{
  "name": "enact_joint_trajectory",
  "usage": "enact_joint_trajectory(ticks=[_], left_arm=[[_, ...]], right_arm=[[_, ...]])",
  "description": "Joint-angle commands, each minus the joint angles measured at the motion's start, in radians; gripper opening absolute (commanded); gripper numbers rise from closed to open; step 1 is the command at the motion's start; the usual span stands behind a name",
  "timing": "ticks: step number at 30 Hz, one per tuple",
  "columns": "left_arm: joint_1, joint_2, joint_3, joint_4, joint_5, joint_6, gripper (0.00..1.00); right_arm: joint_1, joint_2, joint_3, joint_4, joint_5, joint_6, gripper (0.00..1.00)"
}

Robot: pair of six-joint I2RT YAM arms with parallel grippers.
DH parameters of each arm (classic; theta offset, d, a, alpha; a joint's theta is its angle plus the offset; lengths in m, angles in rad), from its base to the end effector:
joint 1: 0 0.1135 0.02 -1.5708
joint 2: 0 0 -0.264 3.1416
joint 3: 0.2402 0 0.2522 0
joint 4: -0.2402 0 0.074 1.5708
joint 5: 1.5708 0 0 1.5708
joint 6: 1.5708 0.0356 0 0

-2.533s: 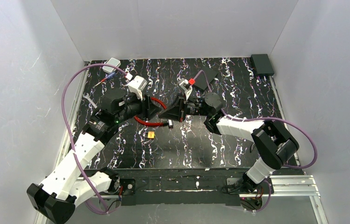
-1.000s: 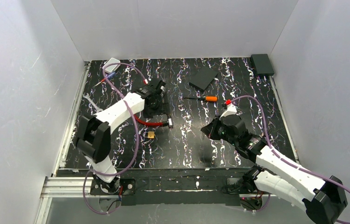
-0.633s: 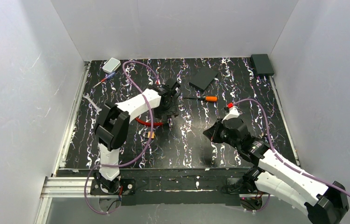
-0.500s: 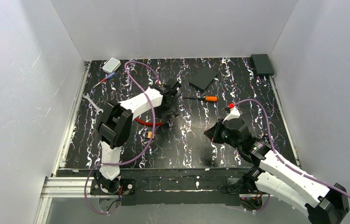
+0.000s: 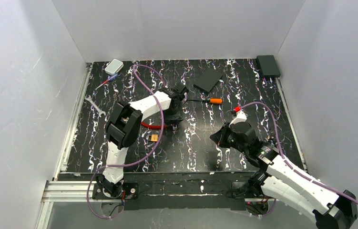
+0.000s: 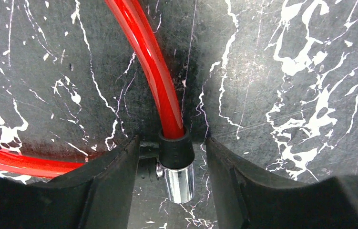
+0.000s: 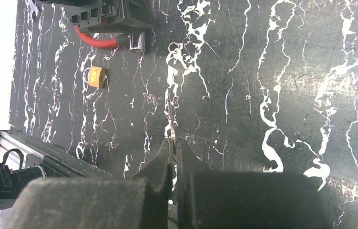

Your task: Unlock with the key

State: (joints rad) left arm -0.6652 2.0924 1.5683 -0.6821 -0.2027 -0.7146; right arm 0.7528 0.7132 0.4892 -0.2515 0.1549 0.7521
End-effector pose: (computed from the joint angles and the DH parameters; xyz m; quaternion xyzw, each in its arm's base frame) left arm 0.3447 -0.2613 0.1700 -0.0425 0.9776 -0.0381 0.2024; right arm 0.1275 0.1119 0.2403 0.0400 0.8512 0.3066 0.4241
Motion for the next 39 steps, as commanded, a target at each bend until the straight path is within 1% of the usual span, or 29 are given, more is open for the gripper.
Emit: enact_joint_trajectory(ticks=[1, 3, 4, 5, 6, 7, 14, 20, 25, 30, 36, 39], left_arm=[[-0.007, 0.030, 0.016, -0.013, -0.033, -0.028, 0.44], [-0.007, 0.037, 0.004, 0.013, -0.023, -0.030, 0.36], [-0.007, 0.041, -0.001, 0.029, -0.015, -0.024, 0.30], [-0.006, 0.047, 0.001, 0.040, -0.007, -0.014, 0.19], [-0.005, 0.052, 0.008, 0.045, 0.000, -0.004, 0.06], [-0.006, 0.052, 0.014, 0.045, 0.001, 0.001, 0.00], [0.010, -0.041, -0.028, 0.062, 0.033, -0.037, 0.00], [0.038, -0.107, -0.040, 0.057, 0.123, -0.035, 0.00], [0.081, -0.153, -0.070, 0.054, 0.194, -0.047, 0.00], [0.149, -0.186, -0.074, 0.049, 0.331, -0.031, 0.00], [0.194, -0.198, -0.090, 0.078, 0.438, -0.028, 0.00], [0.202, -0.182, -0.082, 0.094, 0.504, -0.036, 0.00]], right_arm=[[0.002, -0.024, 0.003, -0.015, 0.020, -0.011, 0.01], [0.002, -0.030, 0.002, -0.022, 0.022, -0.012, 0.01], [0.002, -0.032, 0.003, -0.026, 0.023, -0.013, 0.01], [0.002, -0.033, 0.003, -0.028, 0.023, -0.014, 0.01], [0.002, -0.035, 0.003, -0.032, 0.024, -0.014, 0.01], [0.002, -0.035, 0.004, -0.037, 0.025, -0.015, 0.01], [0.002, -0.061, -0.001, -0.061, 0.043, -0.008, 0.01], [0.002, -0.050, -0.018, -0.019, 0.020, 0.004, 0.01], [0.002, -0.024, -0.021, 0.036, -0.034, 0.001, 0.01], [0.002, 0.007, -0.013, 0.091, -0.056, 0.006, 0.01], [0.002, 0.107, -0.001, 0.184, -0.109, 0.024, 0.01], [0.003, 0.162, -0.003, 0.280, -0.156, 0.045, 0.01]])
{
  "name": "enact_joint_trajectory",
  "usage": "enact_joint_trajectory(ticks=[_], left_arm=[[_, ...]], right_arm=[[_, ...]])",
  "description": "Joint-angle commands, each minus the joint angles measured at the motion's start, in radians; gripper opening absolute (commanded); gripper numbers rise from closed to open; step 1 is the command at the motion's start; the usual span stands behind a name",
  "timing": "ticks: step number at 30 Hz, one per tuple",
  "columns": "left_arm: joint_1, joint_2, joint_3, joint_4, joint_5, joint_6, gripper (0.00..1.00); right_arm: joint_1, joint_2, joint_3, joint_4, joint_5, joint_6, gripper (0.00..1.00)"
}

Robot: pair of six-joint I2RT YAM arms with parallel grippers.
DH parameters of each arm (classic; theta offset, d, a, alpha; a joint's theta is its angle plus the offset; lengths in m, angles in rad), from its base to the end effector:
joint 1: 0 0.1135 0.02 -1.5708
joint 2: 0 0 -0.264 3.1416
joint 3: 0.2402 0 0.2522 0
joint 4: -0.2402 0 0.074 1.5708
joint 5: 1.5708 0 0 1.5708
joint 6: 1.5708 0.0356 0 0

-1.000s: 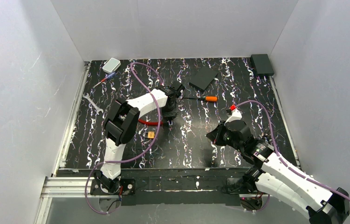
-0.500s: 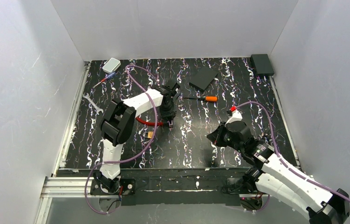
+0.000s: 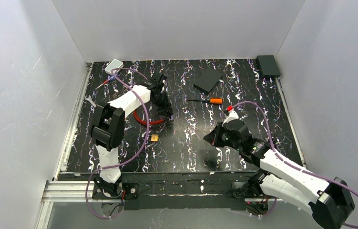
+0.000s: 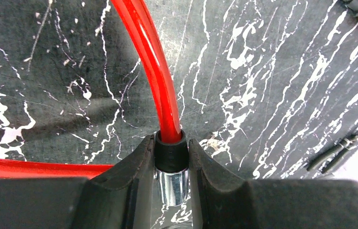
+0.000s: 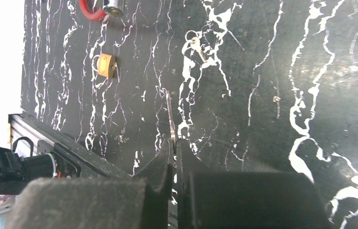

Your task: Unlock with the key

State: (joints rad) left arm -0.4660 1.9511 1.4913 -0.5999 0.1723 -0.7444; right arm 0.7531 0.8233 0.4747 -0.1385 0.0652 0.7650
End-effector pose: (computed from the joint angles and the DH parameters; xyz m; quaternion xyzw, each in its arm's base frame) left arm 0.3702 -0.1930 0.2086 -0.1122 0.9576 -0.2117 0.1597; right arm 0.1388 0.1269 0.2286 0.0219 0.8562 0.3345 0.3932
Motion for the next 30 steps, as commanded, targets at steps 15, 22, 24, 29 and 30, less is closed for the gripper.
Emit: enact_joint_trajectory(ticks=[15, 22, 24, 29, 30], left_arm=[[0.057, -0.096, -0.061, 0.058, 0.253, -0.056, 0.00], [0.071, -0.099, -0.069, 0.068, 0.289, -0.076, 0.00], [0.072, -0.102, -0.073, 0.072, 0.291, -0.079, 0.00], [0.072, -0.107, -0.079, 0.077, 0.294, -0.083, 0.00], [0.071, -0.107, -0.080, 0.077, 0.292, -0.083, 0.00]], right_arm=[[0.060, 0.403, 0.116, 0.450, -0.118, 0.098, 0.01], [0.074, 0.543, 0.211, 0.475, -0.124, 0.101, 0.01], [0.074, 0.581, 0.236, 0.484, -0.144, 0.106, 0.01], [0.074, 0.664, 0.296, 0.485, -0.175, 0.128, 0.01], [0.074, 0.677, 0.305, 0.482, -0.178, 0.131, 0.01]])
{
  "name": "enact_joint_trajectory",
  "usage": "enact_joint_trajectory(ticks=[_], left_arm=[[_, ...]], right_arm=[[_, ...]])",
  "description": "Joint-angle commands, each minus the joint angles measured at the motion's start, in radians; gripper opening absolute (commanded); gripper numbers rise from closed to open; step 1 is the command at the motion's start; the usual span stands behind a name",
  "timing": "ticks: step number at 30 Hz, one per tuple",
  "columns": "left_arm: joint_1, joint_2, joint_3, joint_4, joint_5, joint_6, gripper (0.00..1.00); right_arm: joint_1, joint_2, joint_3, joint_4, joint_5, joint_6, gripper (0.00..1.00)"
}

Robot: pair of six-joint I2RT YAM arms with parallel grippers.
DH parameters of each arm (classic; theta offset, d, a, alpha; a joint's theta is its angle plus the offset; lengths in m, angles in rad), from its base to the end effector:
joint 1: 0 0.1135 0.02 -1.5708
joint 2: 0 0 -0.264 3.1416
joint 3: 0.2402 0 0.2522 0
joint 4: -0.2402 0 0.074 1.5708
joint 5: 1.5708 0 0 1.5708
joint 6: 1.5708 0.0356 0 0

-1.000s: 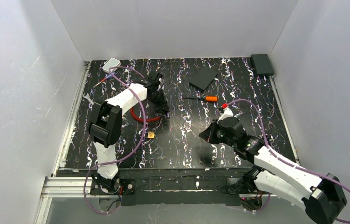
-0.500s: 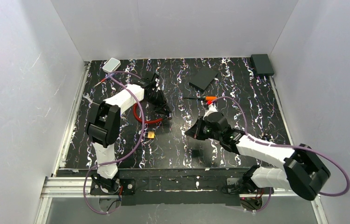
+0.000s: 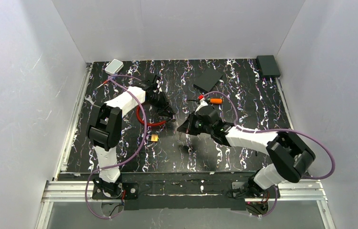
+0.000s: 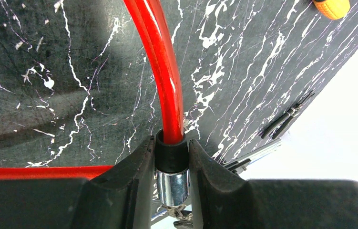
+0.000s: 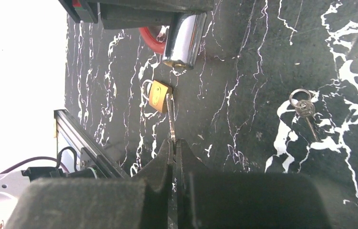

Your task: Unlock with the key

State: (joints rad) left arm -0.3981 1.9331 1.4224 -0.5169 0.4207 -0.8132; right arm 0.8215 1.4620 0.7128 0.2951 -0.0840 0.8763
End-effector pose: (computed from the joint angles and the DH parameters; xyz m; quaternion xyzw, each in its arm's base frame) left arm 0.3738 -0.1730 0.2018 -0.1393 0.9334 -0.3147 0.1012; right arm 0.2089 0.2290 0.2050 0.0010 0.8477 0.4208 0.3231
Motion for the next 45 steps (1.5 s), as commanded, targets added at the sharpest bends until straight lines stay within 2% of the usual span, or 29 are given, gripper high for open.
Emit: enact_joint_trajectory(ticks=[1, 15, 45], left_arm=[[0.005, -0.091, -0.012, -0.005, 0.044, -0.013, 0.00], [0.005, -0.109, -0.015, -0.007, 0.041, 0.001, 0.00], [0.005, -0.102, -0.015, -0.017, 0.006, 0.019, 0.00]], right_arm=[[0.005, 0.048, 0.075, 0.047, -0.031, 0.023, 0.01], [-0.007, 0.154, 0.118, 0.080, -0.063, 0.052, 0.01], [-0.032, 0.104, 0.125, 0.085, -0.065, 0.021, 0.01]])
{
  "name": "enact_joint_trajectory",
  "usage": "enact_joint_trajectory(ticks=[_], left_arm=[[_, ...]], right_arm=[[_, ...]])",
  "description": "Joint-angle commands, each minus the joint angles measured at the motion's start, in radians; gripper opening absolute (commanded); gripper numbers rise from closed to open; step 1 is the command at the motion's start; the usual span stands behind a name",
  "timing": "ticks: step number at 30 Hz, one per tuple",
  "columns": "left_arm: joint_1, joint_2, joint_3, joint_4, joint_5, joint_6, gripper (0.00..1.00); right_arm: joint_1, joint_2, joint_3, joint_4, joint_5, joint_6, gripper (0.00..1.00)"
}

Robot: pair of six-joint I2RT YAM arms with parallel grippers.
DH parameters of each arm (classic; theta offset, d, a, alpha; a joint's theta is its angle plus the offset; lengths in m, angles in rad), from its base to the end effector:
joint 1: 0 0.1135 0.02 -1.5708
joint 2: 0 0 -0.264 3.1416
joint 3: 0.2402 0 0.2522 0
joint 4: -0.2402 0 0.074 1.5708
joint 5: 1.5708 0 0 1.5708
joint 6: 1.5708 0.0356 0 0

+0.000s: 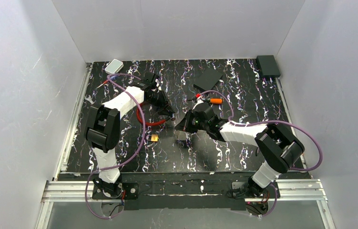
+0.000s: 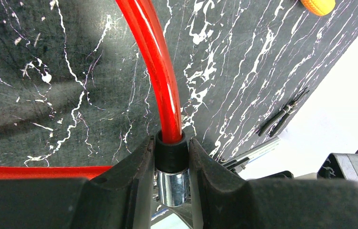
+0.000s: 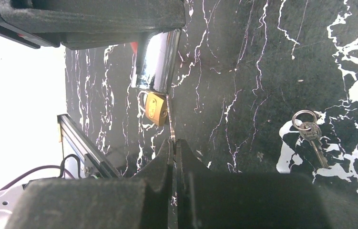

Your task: Unlock with the key

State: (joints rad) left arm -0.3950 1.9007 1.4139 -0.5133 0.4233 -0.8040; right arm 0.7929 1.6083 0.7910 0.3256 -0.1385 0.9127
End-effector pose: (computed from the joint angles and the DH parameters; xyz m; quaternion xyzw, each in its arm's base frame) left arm 0.3706 -0.1703 0.2121 -0.1326 0.9306 -0.3217 0.1135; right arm 0.2334 0.2439 0.1881 0.0158 0.8565 0.4250 0.2925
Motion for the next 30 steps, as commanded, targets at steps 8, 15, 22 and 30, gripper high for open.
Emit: enact_joint_trajectory(ticks=[8, 15, 22, 30], left_arm=[[0.002, -0.071, -0.008, -0.022, -0.009, 0.013, 0.00], [0.002, -0.075, -0.009, -0.022, -0.010, 0.012, 0.00], [0.002, -0.075, -0.012, -0.019, -0.009, 0.013, 0.00], [0.002, -0.078, -0.014, -0.016, -0.006, 0.011, 0.00]], right_arm=[[-0.003, -0.057, 0.034, 0.045, -0.017, -0.011, 0.01], [-0.003, -0.062, 0.030, 0.047, 0.002, -0.012, 0.01], [-0.004, -0.029, 0.038, 0.061, 0.010, -0.011, 0.01], [-0.008, -0.004, 0.043, 0.074, 0.005, -0.006, 0.01]])
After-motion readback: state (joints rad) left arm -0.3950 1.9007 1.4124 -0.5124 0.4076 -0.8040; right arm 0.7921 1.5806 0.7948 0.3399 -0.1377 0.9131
